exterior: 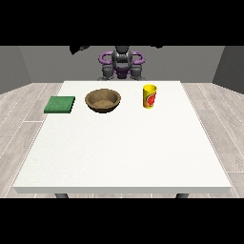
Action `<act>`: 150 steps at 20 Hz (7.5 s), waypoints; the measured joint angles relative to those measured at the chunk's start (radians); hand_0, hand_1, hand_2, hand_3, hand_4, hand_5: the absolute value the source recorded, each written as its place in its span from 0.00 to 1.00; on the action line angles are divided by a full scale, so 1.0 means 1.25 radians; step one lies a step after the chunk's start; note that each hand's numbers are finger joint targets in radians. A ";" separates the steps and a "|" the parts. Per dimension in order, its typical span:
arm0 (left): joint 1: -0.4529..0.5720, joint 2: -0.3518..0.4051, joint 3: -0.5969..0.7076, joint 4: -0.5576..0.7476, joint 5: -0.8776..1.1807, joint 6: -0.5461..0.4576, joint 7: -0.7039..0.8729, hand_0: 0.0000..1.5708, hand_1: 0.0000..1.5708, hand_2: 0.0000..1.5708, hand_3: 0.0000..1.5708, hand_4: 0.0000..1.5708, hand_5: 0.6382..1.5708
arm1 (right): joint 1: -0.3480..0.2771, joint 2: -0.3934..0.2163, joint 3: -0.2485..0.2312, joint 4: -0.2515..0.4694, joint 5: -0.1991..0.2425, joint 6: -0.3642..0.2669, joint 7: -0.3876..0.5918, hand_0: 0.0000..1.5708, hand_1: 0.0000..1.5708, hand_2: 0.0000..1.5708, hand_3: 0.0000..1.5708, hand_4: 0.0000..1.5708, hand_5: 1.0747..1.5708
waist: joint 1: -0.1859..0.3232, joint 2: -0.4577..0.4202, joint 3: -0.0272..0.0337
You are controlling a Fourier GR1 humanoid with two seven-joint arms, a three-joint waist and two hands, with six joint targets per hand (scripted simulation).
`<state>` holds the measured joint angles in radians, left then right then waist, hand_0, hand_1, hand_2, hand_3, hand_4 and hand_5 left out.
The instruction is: Pick the cup and pour the ball into the bowl, then pick the bowl and place it on the pad
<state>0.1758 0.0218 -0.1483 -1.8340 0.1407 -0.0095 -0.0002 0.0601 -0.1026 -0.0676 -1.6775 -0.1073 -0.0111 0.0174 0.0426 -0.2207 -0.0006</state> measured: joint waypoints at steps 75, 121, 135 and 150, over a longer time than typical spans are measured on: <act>-0.636 0.038 -0.031 0.773 -0.678 0.427 -0.102 0.87 0.87 1.00 1.00 0.71 1.00 | -0.275 -0.300 -0.264 0.733 -0.094 0.314 -0.395 0.00 0.00 0.05 0.00 0.00 0.97 | -0.017 0.165 0.0015; -0.916 -0.011 -0.491 0.715 -1.371 -0.011 0.267 0.95 0.95 1.00 1.00 0.77 0.88 | -0.448 -0.284 -0.228 0.856 -0.071 0.277 -0.373 0.00 0.00 0.00 0.17 0.00 0.91 | -0.044 0.189 0.0008; -0.786 0.041 -0.195 0.547 -1.116 0.183 0.184 0.55 0.55 1.00 0.99 0.59 0.98 | -0.446 -0.277 -0.261 0.872 -0.107 0.240 -0.330 0.00 0.00 0.00 0.00 0.26 0.97 | 0.101 0.231 -0.0020; -0.667 -0.013 0.085 0.514 -0.499 0.234 -0.108 0.00 0.00 0.00 0.00 0.00 0.94 | -0.524 -0.174 -0.230 0.797 -0.120 0.185 -0.312 0.00 0.00 0.00 0.00 0.19 0.96 | 0.061 0.410 -0.0024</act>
<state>-0.6577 0.0051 -0.0417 -1.1918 -0.4831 0.2827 -0.1347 -0.5951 -0.3201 -0.3551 -0.6818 -0.2568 0.2200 -0.3729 0.1192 0.2918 -0.0037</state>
